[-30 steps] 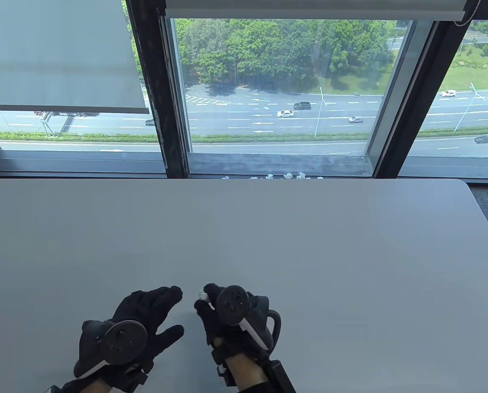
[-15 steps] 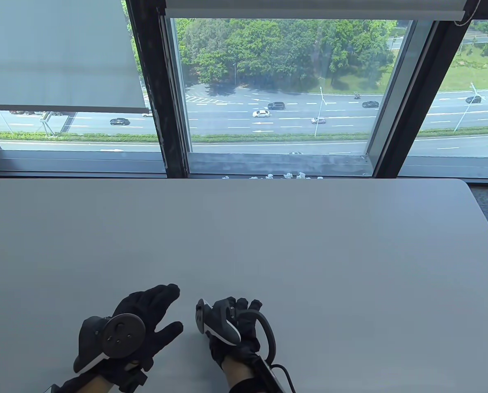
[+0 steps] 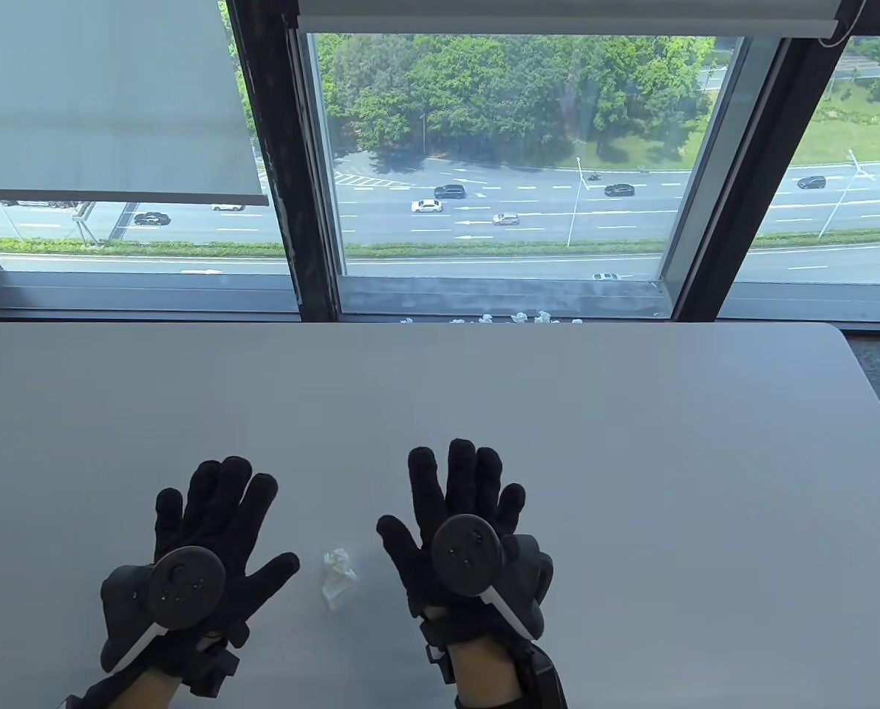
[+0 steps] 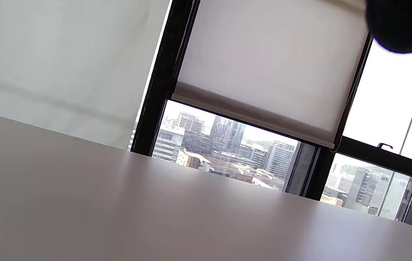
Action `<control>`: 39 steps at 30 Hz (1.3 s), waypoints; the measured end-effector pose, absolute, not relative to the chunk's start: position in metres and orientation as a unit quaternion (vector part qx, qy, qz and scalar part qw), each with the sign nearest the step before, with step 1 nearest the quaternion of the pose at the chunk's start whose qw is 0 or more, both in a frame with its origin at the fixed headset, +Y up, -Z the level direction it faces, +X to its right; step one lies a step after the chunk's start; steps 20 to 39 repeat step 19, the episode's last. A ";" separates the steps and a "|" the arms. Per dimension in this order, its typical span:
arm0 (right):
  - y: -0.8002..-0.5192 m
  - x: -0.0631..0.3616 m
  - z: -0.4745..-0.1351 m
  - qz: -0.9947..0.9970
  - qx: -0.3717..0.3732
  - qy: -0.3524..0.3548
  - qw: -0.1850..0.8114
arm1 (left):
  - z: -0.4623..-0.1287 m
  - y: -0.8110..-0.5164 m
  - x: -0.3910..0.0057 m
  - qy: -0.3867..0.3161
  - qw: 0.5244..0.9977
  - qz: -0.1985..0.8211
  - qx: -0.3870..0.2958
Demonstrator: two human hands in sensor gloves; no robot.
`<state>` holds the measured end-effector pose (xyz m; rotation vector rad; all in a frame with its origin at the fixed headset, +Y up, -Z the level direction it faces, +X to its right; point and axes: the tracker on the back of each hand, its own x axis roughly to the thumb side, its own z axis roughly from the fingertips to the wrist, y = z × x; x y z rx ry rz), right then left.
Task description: Squeeze kitchen paper into compact ball
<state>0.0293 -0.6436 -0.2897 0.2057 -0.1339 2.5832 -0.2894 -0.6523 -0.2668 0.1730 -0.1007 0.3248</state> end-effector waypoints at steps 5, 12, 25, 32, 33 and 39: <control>-0.659 0.054 -0.304 0.937 0.064 0.033 0.342 | -0.273 -0.658 -0.297 -0.033 0.982 0.176 0.060; -0.672 0.069 -0.310 0.919 0.045 0.062 0.387 | -0.273 -0.660 -0.297 -0.032 0.982 0.177 0.058; -0.677 0.056 -0.311 0.923 0.049 0.106 0.367 | -0.273 -0.659 -0.299 -0.031 0.981 0.184 0.060; -0.677 0.056 -0.311 0.923 0.049 0.106 0.367 | -0.273 -0.659 -0.299 -0.031 0.981 0.184 0.060; -0.677 0.056 -0.311 0.923 0.049 0.106 0.367 | -0.273 -0.659 -0.299 -0.031 0.981 0.184 0.060; -0.677 0.056 -0.311 0.923 0.049 0.106 0.367 | -0.273 -0.659 -0.299 -0.031 0.981 0.184 0.060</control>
